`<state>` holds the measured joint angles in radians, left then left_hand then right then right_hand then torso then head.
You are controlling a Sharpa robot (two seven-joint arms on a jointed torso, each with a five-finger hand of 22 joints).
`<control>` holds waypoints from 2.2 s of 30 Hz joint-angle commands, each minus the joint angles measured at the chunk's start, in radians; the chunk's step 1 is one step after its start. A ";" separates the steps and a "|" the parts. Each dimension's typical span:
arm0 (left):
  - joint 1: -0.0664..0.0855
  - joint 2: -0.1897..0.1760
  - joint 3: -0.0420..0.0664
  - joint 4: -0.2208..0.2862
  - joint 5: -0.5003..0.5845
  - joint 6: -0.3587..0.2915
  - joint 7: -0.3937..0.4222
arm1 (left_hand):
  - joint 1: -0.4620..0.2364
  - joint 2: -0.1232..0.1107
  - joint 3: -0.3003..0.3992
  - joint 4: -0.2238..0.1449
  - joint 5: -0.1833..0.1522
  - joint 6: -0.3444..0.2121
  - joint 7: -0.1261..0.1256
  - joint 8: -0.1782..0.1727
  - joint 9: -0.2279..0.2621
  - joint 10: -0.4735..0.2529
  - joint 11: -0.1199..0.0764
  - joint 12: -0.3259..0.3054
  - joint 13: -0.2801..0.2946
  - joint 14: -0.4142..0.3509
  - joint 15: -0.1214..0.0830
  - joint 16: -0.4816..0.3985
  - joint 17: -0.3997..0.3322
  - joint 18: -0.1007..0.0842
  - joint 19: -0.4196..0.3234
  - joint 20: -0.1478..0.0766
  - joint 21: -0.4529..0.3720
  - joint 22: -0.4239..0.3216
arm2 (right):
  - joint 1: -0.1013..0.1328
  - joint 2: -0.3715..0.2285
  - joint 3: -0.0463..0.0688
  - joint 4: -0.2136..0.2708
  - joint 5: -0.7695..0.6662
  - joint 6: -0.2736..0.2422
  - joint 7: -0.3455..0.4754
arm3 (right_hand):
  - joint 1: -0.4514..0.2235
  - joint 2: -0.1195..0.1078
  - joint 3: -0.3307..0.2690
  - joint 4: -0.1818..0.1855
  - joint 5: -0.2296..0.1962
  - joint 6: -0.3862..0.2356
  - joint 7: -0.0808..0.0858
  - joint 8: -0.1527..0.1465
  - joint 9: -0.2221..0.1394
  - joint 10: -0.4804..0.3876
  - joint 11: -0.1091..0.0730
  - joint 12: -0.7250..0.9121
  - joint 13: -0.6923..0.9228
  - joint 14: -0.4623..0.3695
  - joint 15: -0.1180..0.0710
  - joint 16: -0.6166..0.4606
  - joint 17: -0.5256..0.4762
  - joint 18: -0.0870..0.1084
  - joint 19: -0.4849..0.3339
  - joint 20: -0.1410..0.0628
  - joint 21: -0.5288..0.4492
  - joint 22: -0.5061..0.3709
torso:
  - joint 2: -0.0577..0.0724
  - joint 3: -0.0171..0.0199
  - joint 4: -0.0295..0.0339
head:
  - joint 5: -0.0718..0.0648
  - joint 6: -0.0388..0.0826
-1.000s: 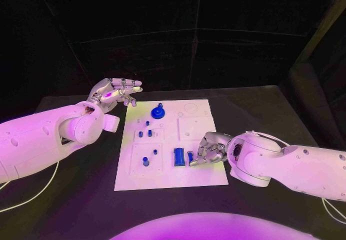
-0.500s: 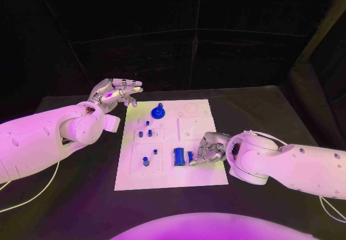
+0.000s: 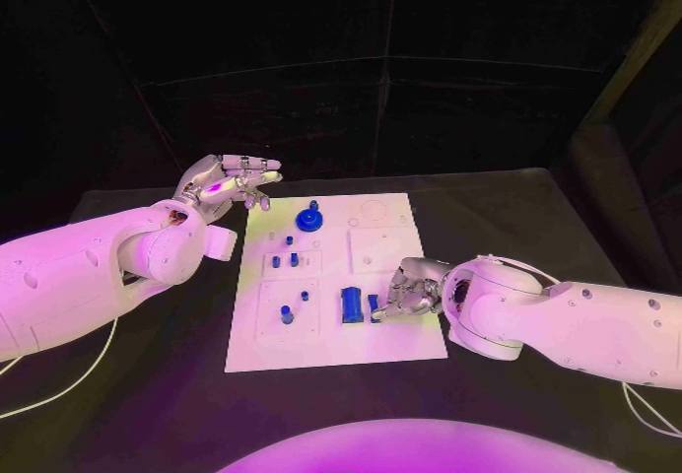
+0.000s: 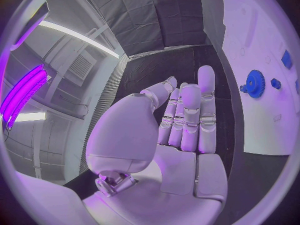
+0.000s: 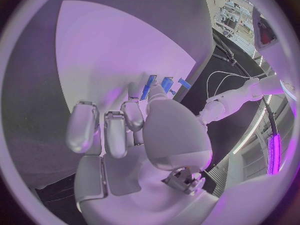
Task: Assemble the parts on the task board
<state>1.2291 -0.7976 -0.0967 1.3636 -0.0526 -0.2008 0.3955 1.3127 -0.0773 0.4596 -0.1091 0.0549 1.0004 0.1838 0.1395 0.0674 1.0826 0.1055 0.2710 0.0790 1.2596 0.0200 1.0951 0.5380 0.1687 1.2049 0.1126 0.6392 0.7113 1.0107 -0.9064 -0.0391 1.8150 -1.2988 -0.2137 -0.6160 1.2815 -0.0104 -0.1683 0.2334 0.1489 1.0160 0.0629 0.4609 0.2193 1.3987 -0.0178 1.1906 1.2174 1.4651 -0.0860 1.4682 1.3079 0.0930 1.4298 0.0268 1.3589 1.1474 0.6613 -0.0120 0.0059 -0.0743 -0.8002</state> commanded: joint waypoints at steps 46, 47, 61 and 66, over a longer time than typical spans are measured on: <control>-0.048 0.081 0.003 -0.173 0.183 -0.039 0.070 | -0.506 0.077 -0.177 0.109 -0.055 -0.382 -0.063 -0.069 -0.067 -0.419 -0.007 -0.193 -0.079 -0.629 0.065 -0.941 -0.468 -0.051 -0.708 0.049 -0.552 -0.499 | 0.068 0.197 0.005 -0.618 1.196 -0.088 0.982 | -0.367 0.090 0.072 -0.233 -0.060 -0.383 0.051 -0.461 -0.219 -0.693 0.102 -1.191 -1.217 -0.726 0.086 -1.398 -1.238 0.027 -0.750 0.099 -1.203 -1.147 | -0.102 -0.0085 0.0012 | 0.008 0.153; -0.051 0.080 0.004 -0.166 0.181 -0.048 0.071 | -0.538 0.077 -0.188 0.109 -0.055 -0.406 -0.068 -0.140 -0.067 -0.445 -0.011 -0.196 -0.079 -0.654 0.062 -0.947 -0.538 -0.051 -0.727 0.043 -0.555 -0.507 | 0.068 0.196 0.006 -0.610 1.198 -0.097 0.985 | -0.402 0.087 0.076 -0.233 -0.064 -0.407 0.047 -0.461 -0.219 -0.720 0.099 -1.191 -1.217 -0.754 0.086 -1.468 -1.308 0.027 -0.776 0.094 -1.209 -1.147 | -0.103 -0.0071 0.0007 | 0.012 0.156; -0.138 0.038 0.067 0.087 0.094 -0.402 0.107 | -0.886 0.077 -0.310 0.109 -0.055 -0.673 -0.184 -0.140 -0.067 -0.732 -0.105 -0.271 -0.079 -0.926 -0.020 -1.014 -0.538 -0.089 -0.942 -0.027 -0.639 -0.599 | 0.047 0.145 0.030 -0.341 1.272 -0.436 1.097 | -0.793 0.010 0.168 -0.233 -0.149 -0.678 -0.063 -0.461 -0.219 -1.022 0.018 -1.191 -1.217 -1.070 0.086 -1.468 -1.308 -0.012 -1.067 -0.027 -1.276 -1.147 | -0.117 0.0120 -0.0059 | 0.074 0.200; -0.163 0.025 0.085 0.160 0.068 -0.505 0.118 | -0.961 0.077 -0.336 0.109 -0.055 -0.731 -0.184 -0.140 -0.067 -0.793 -0.105 -0.271 -0.079 -0.984 -0.020 -1.095 -0.538 -0.169 -0.988 -0.042 -0.639 -0.618 | 0.042 0.132 0.036 -0.274 1.291 -0.520 1.124 | -0.877 0.010 0.168 -0.233 -0.149 -0.737 -0.063 -0.461 -0.219 -1.087 0.018 -1.191 -1.217 -1.139 0.086 -1.468 -1.308 -0.093 -1.130 -0.027 -1.359 -1.147 | -0.117 0.0120 -0.0059 | 0.074 0.200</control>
<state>1.0665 -0.7700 -0.0131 1.5127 0.0685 -0.5694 0.4792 0.4760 -0.0013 0.1664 -0.0013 0.0077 0.3652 0.0324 0.0080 0.0024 0.3912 0.0145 0.0112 0.0024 0.3719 0.0079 0.0844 0.0040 0.0629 0.2931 0.0944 0.0134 0.1254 1.0512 -0.7723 -0.0042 1.5308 -0.0435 -0.6107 0.4473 0.5466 0.0060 -0.0184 -0.0010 0.0143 0.3784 0.0263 0.0077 0.0021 0.4219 0.0076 0.0072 0.0022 0.4417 0.0019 0.0084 0.0040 0.0752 0.4063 0.0388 0.0873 0.0026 0.5447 -0.0008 0.0003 -0.0001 -0.6001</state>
